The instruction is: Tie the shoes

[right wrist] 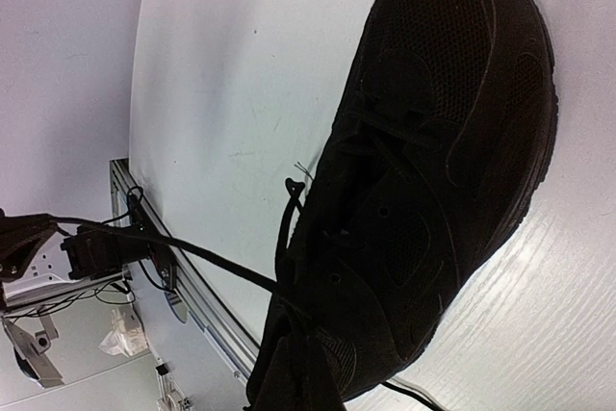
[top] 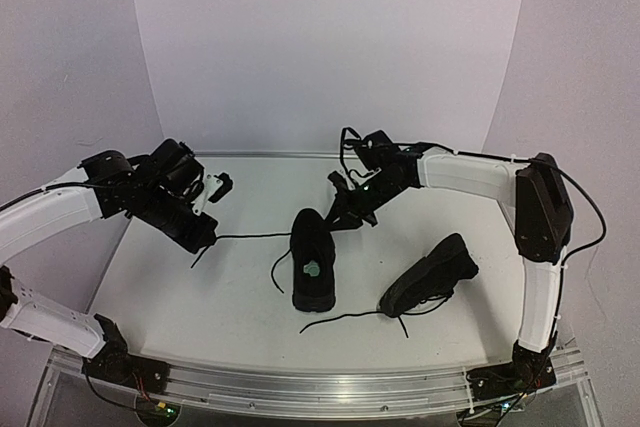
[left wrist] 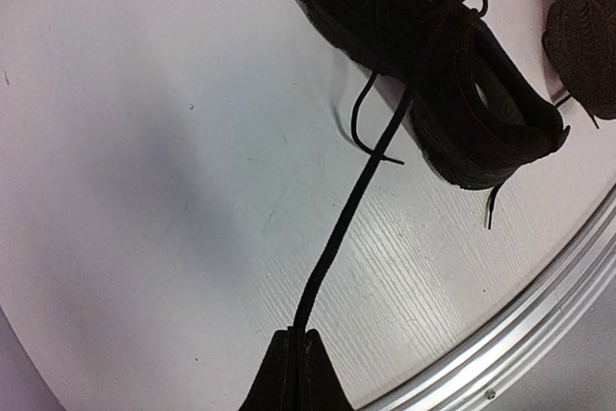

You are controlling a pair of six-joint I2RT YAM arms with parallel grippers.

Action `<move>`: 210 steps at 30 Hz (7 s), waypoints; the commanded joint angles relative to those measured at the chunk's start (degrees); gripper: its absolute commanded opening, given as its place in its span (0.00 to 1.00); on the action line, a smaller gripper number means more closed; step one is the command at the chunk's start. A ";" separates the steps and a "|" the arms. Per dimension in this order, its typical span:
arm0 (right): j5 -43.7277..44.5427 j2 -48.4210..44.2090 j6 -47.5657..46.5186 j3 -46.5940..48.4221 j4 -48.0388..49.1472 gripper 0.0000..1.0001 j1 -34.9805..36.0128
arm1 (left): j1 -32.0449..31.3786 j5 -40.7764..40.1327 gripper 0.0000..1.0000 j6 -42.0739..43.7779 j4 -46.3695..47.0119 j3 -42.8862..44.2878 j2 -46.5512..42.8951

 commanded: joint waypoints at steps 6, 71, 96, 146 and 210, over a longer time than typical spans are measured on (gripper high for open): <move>1.52 -2.32 -0.80 0.98 0.96 0.00 0.28 | -12.13 4.09 0.00 -5.37 -10.85 3.13 -1.03; -4.25 11.75 -3.44 19.60 0.91 0.17 6.34 | -1.89 -6.92 0.49 -11.27 39.47 -10.09 5.18; -0.84 2.58 -8.10 12.86 -6.32 0.39 0.09 | 4.68 16.47 0.69 -11.54 49.92 -6.34 15.16; 0.00 14.17 -19.57 23.46 -19.36 0.28 2.66 | 8.29 22.37 0.49 -13.48 49.74 -1.28 24.61; 1.69 2.16 -10.58 10.23 -7.59 0.00 0.28 | 9.97 35.18 0.55 -16.28 51.45 7.93 36.16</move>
